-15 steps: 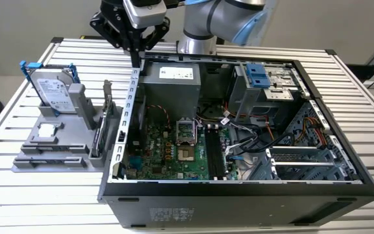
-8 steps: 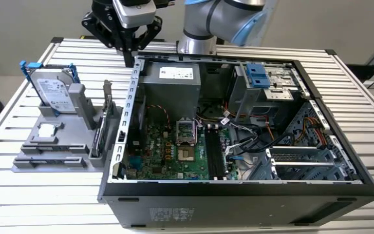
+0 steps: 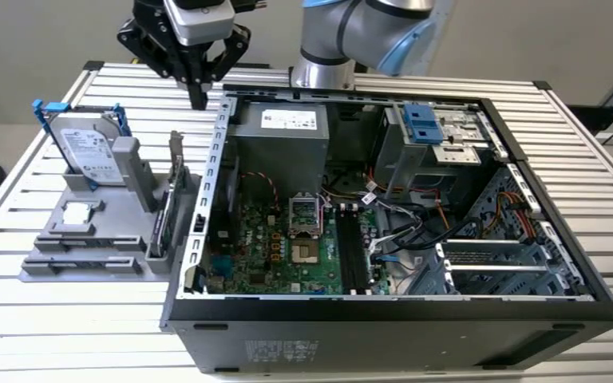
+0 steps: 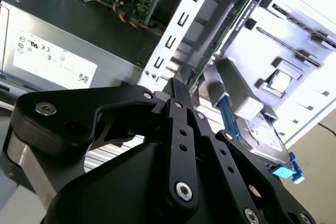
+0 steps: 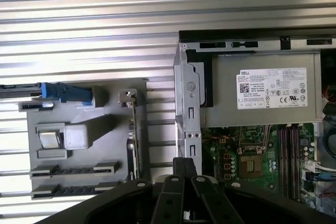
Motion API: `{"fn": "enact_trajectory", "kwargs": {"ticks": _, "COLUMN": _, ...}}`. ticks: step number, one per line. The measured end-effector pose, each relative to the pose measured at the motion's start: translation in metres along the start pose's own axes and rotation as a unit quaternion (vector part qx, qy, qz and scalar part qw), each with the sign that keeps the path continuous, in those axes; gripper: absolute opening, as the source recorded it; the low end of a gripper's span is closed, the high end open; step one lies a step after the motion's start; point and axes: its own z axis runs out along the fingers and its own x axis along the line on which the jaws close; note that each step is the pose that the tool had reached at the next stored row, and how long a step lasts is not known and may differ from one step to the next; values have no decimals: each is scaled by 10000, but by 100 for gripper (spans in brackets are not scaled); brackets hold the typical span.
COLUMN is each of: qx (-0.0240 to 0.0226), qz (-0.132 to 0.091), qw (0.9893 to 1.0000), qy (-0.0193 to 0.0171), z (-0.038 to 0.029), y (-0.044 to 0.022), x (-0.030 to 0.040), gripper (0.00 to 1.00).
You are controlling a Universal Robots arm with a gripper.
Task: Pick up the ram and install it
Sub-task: 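Reach for the ram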
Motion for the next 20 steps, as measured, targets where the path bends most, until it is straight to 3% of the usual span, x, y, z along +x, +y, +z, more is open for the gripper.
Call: {"fn": "enact_trajectory", "kwargs": {"ticks": 20, "qx": 0, "qz": 0, "qw": 10000, "qy": 0, "z": -8, "y": -27, "x": 384, "gripper": 0}}
